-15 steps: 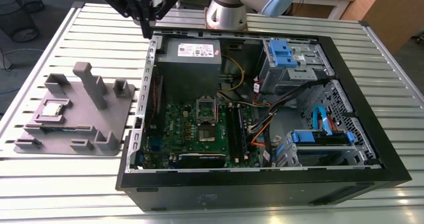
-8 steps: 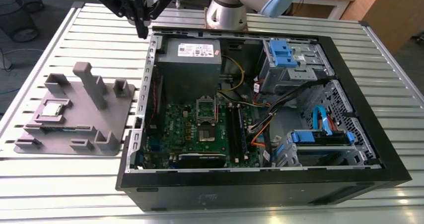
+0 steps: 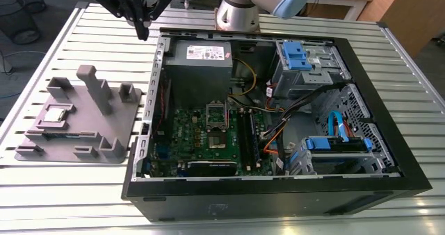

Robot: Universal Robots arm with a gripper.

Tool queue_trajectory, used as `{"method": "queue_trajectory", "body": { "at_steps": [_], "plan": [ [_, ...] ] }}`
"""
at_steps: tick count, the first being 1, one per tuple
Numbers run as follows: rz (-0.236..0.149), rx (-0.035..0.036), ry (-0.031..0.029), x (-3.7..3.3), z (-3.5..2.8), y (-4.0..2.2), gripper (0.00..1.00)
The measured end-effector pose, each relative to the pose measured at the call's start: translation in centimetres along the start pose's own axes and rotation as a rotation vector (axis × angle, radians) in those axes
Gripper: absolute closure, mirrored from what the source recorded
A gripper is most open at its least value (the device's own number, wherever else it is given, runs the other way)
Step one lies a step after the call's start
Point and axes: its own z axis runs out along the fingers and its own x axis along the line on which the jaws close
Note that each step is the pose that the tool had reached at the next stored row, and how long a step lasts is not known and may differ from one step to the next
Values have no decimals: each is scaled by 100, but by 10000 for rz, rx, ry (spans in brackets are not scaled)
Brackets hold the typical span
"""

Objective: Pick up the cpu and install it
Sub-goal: 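Reach for the cpu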

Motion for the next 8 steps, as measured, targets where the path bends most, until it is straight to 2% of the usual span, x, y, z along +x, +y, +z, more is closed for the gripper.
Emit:
{"method": "queue_trajectory", "body": {
  "at_steps": [8],
  "plan": [
    [1,0,0,123,-2,-9,89]
  ]
}}
